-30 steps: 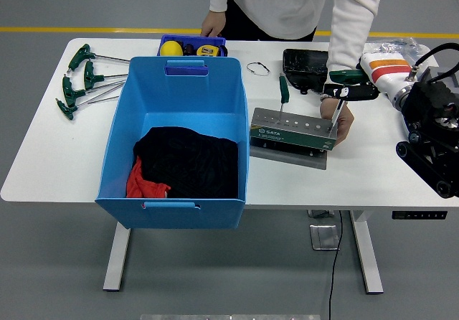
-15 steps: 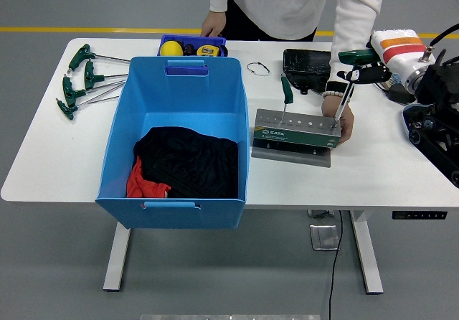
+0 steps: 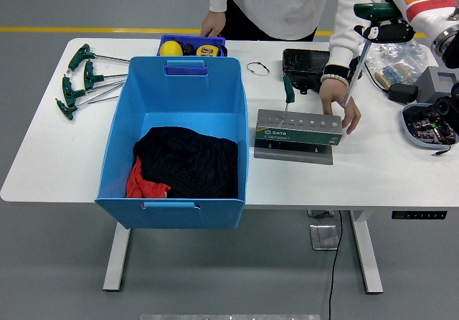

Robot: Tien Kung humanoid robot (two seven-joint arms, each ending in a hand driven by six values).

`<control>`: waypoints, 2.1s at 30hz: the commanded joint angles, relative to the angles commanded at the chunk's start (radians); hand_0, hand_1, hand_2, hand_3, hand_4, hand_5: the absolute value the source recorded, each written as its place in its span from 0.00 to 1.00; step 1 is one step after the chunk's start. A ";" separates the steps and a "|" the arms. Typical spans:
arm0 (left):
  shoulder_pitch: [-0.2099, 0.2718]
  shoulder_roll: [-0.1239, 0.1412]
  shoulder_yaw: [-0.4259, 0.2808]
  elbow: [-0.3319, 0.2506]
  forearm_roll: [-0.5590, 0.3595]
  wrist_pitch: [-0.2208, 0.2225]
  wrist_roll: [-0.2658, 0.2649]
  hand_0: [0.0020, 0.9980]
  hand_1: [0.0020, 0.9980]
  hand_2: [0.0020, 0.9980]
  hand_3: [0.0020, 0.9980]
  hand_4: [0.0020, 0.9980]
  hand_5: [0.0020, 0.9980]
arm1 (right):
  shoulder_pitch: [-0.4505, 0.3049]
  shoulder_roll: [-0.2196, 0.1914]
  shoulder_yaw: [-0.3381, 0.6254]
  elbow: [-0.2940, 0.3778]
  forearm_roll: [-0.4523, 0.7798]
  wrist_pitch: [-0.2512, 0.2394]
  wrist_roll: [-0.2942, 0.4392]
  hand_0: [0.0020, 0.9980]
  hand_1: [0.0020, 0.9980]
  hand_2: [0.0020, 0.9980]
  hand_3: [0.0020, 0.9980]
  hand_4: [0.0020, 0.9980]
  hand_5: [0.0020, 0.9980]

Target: Lift tool from toolbox,place it in box,lift tool from toolbox,place it in box

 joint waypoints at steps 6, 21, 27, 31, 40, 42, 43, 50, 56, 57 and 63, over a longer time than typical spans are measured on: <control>0.000 -0.001 -0.005 0.000 0.004 0.001 0.002 0.50 0.47 0.52 0.76 0.82 0.77 | 0.031 0.003 0.040 0.076 -0.005 -0.003 -0.001 0.00 0.00 0.00 0.00 0.83 0.65; -0.001 -0.002 -0.010 0.000 0.011 0.006 0.006 0.50 0.47 0.52 0.76 0.82 0.77 | 0.163 0.130 -0.065 0.317 0.054 0.032 -0.035 0.00 0.00 0.00 0.00 0.81 0.65; -0.005 -0.001 -0.008 0.000 0.011 0.006 0.005 0.50 0.47 0.52 0.76 0.82 0.78 | 0.198 0.186 -0.200 0.363 0.086 0.052 -0.042 0.00 0.00 0.00 0.00 0.81 0.65; -0.007 0.001 -0.010 0.000 0.014 0.005 0.004 0.50 0.47 0.52 0.76 0.82 0.78 | 0.215 0.223 -0.302 0.366 0.107 0.053 -0.043 0.00 0.00 0.00 0.00 0.81 0.65; -0.010 0.006 -0.020 0.000 0.034 0.008 0.008 0.50 0.47 0.52 0.76 0.82 0.78 | 0.235 0.281 -0.519 0.301 0.138 0.065 -0.045 0.00 0.00 0.00 0.00 0.81 0.64; -0.011 0.007 -0.021 0.000 0.037 0.008 0.008 0.50 0.47 0.52 0.76 0.82 0.78 | 0.236 0.293 -0.543 0.284 0.144 0.078 -0.049 0.00 0.00 0.00 0.00 0.81 0.64; -0.011 0.007 -0.022 0.000 0.040 0.009 0.009 0.50 0.47 0.51 0.76 0.83 0.78 | 0.238 0.299 -0.550 0.276 0.147 0.085 -0.049 0.00 0.00 0.07 0.10 0.83 0.63; -0.011 0.009 -0.033 0.000 0.061 0.011 0.013 0.50 0.47 0.51 0.76 0.82 0.78 | 0.242 0.321 -0.560 0.250 0.152 0.102 -0.032 0.20 0.24 0.39 0.44 0.91 0.62; -0.012 0.009 -0.045 0.000 0.080 0.012 0.017 0.50 0.47 0.51 0.76 0.83 0.78 | 0.244 0.333 -0.555 0.238 0.104 0.058 -0.012 0.69 0.75 0.81 0.65 0.97 0.60; -0.012 0.010 -0.047 0.000 0.083 0.012 0.017 0.50 0.47 0.51 0.76 0.83 0.78 | 0.244 0.335 -0.553 0.234 0.107 0.047 -0.009 0.69 0.75 0.81 0.65 0.97 0.60; -0.013 0.011 -0.060 0.000 0.101 0.012 0.021 0.49 0.46 0.51 0.76 0.83 0.78 | 0.246 0.339 -0.554 0.229 0.110 0.017 0.008 0.80 0.85 0.89 0.82 1.00 0.61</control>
